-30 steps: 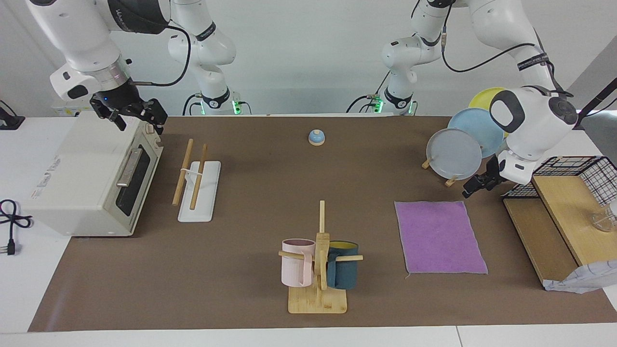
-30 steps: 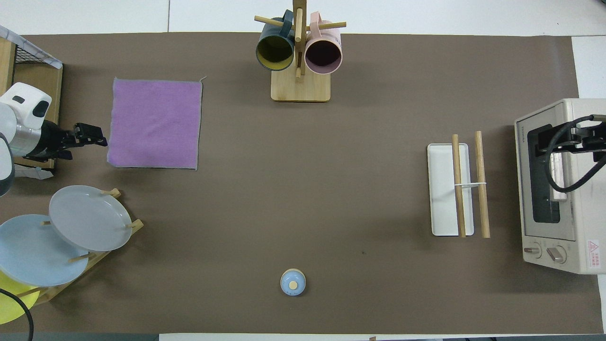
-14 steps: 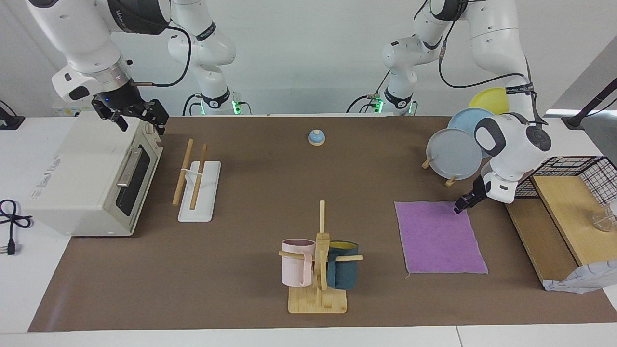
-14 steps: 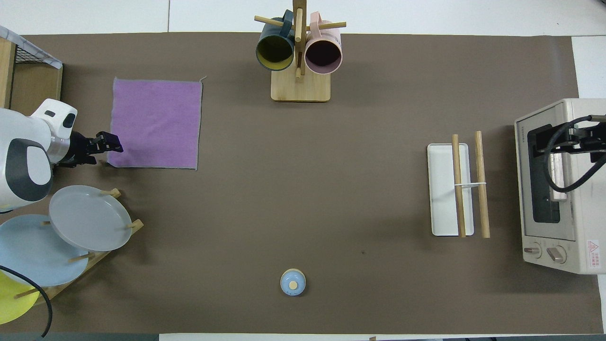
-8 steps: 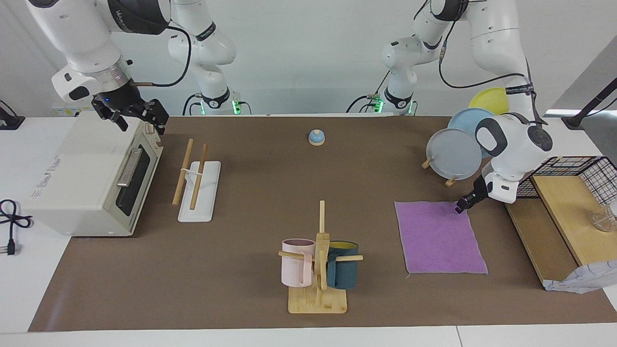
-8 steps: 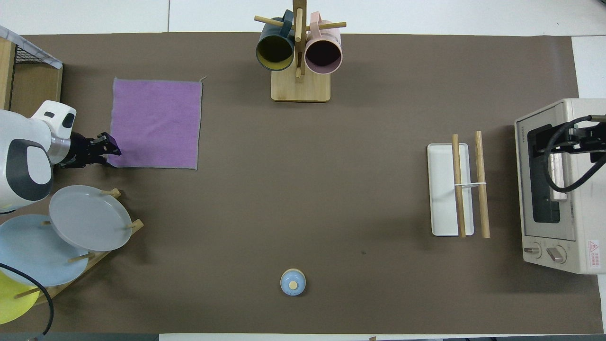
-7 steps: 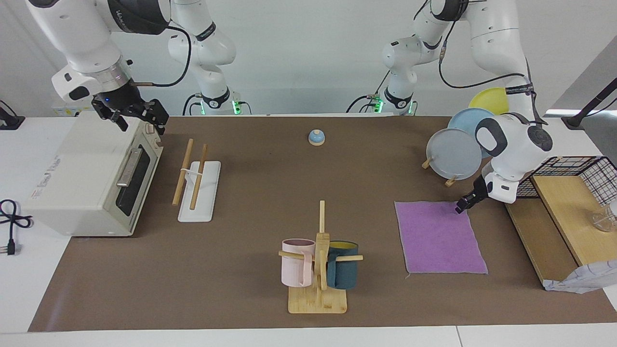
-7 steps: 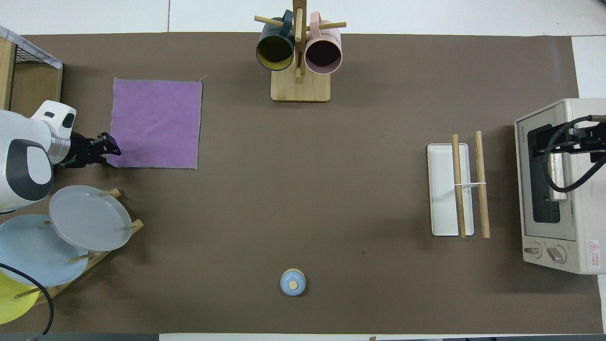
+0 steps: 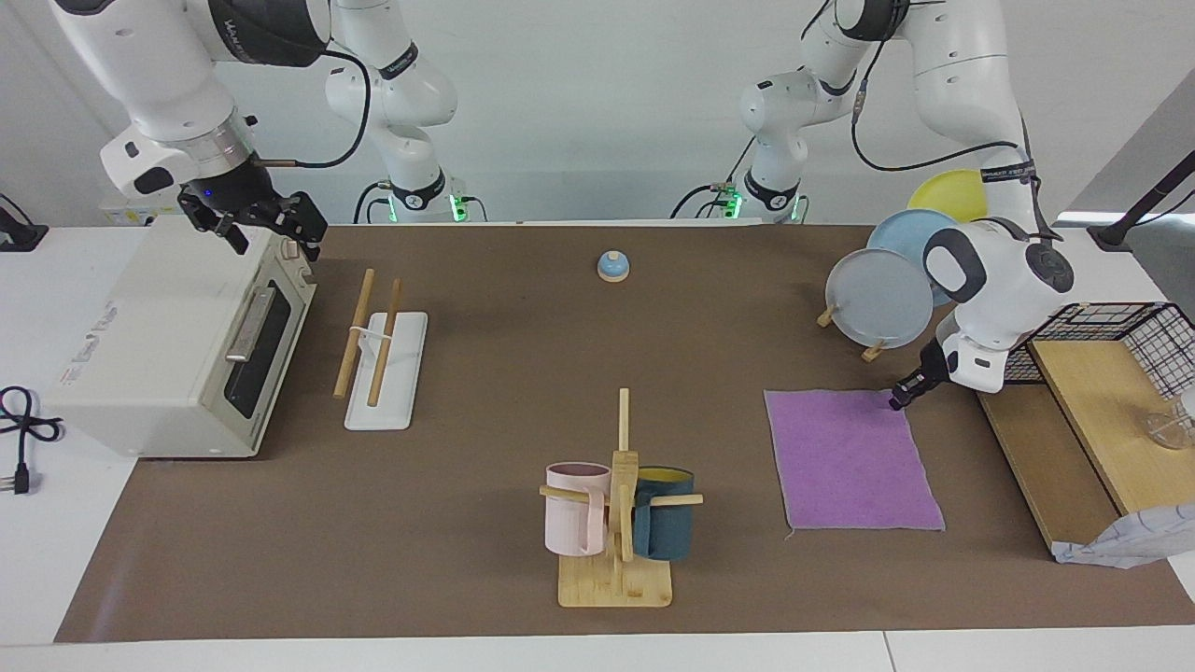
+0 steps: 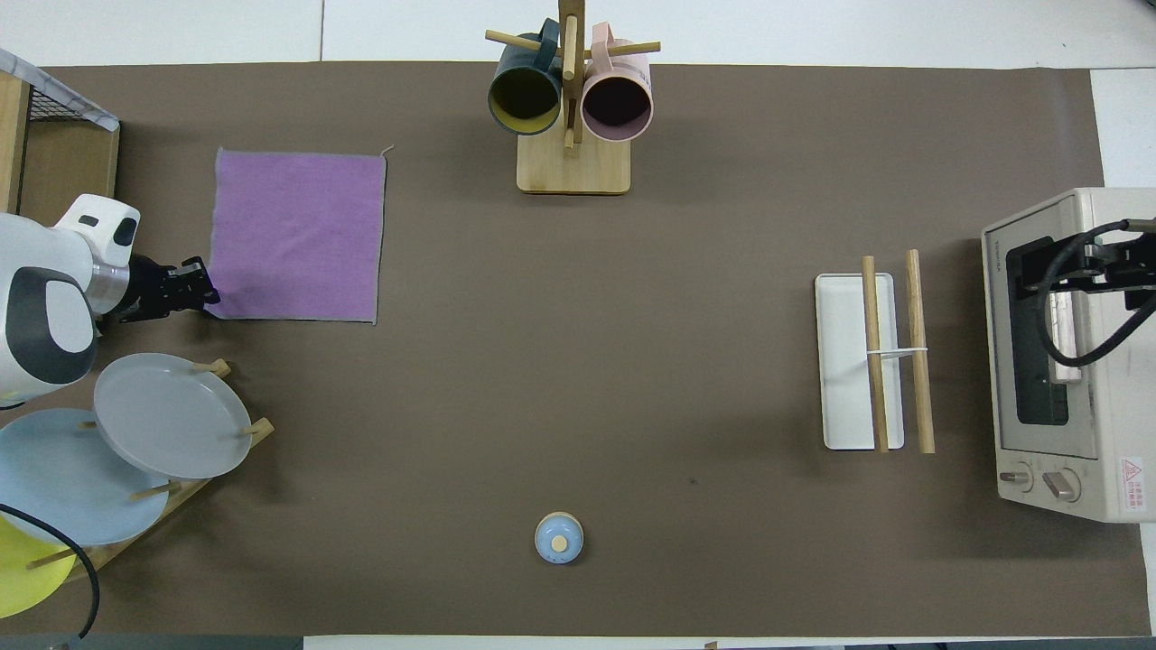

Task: Fold towel and hang on rack
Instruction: 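Reach the left gripper to the purple towel's nearest edge and grasp it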

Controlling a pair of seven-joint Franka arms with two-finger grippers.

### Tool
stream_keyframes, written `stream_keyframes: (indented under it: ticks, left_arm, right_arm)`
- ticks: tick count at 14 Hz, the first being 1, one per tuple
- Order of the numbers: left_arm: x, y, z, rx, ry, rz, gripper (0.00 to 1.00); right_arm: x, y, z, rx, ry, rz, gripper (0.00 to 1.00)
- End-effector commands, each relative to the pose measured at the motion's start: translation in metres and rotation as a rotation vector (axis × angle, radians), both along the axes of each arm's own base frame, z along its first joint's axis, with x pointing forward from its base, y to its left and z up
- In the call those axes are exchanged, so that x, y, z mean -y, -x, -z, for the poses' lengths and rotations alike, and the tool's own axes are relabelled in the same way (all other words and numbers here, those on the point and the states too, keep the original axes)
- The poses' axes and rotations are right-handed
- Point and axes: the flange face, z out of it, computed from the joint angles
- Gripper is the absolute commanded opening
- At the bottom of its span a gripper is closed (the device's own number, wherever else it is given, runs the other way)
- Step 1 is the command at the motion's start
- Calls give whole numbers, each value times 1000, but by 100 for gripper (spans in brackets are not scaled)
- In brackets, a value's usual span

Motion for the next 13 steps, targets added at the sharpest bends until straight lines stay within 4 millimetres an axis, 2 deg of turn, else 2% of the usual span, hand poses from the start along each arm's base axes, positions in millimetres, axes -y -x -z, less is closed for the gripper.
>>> stream_keyframes:
  ticks: [1,5,9,12,13]
  left_arm:
    - [0,5,2,-19,17,-11,0]
    - [0,4,-4,-28,20,1,0]
    - [10,-5,-27,-25,13,43,0]
    - [15,-7,-33,-18,-6,92,0]
    - [24,-7,-37,-21,-25,128,0]
  right_arm:
    - [0,2,2,15,-16,3,100]
    - [0,2,2,15,-16,3,100]
    - [0,2,1,16,-16,5,100]
    - [0,2,1,16,-16,5,100]
    - [0,2,1,16,-16,5,100]
